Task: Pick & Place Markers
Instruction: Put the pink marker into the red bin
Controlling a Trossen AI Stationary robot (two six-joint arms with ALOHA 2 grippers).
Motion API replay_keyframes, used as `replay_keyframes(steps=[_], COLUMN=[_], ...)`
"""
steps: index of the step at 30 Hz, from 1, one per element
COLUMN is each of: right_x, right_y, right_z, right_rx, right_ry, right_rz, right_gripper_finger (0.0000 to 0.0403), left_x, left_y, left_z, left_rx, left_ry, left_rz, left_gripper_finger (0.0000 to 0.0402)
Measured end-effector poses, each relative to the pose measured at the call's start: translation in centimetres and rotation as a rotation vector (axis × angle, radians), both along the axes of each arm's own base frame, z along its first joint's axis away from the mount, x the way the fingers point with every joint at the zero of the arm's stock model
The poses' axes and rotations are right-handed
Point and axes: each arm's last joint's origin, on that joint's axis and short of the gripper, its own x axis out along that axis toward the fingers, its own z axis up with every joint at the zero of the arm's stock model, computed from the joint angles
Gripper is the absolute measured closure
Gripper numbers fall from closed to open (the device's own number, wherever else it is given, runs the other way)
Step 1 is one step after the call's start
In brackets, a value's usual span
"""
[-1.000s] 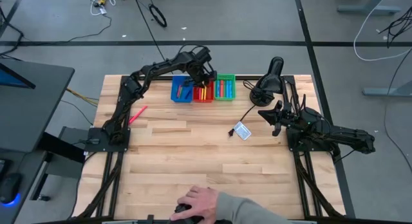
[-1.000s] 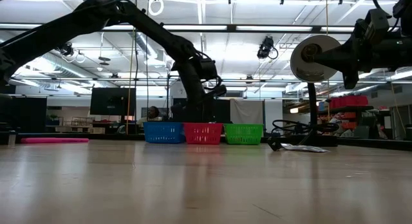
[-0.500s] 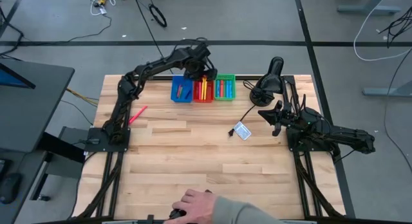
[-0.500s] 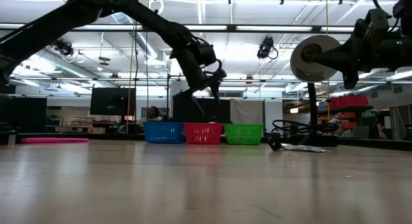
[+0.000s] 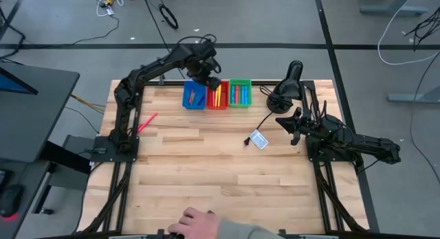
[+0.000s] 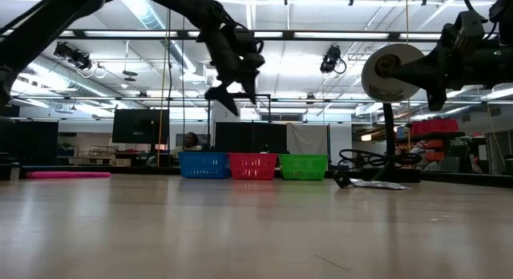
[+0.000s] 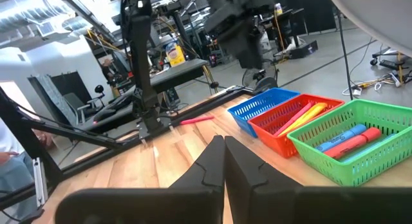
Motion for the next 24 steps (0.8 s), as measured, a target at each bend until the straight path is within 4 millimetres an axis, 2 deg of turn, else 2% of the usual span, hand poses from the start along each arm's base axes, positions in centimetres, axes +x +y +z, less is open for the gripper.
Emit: replay_keyframes(steps=[8,14,19,24], right_x=[0.0,0.0,0.0,0.0], right_y=[0.0,0.0,0.0,0.0], right_z=[0.0,0.0,0.0,0.0], right_rx=[0.0,0.0,0.0,0.0], right_ry=[0.0,0.0,0.001,0.0], right_rz=[0.0,0.0,0.0,0.0], right_gripper_finger=[0.0392,0.0392,0.0392,0.0392], left_x=[-3.5,-5.0,-6.5,-8.2], left_y=[-2.5,-3.7,-4.5,-5.3], left_z=[2.2,3.8,3.3,1.8], left_rx=[0.041,0.081,0.102,0.09], left_ry=[0.224,0.237,0.249,0.25], left_rz=[-0.263,-0.352,-0.344,-0.303], left_gripper_finger=[0.0101,0.0101,0.0101,0.0101])
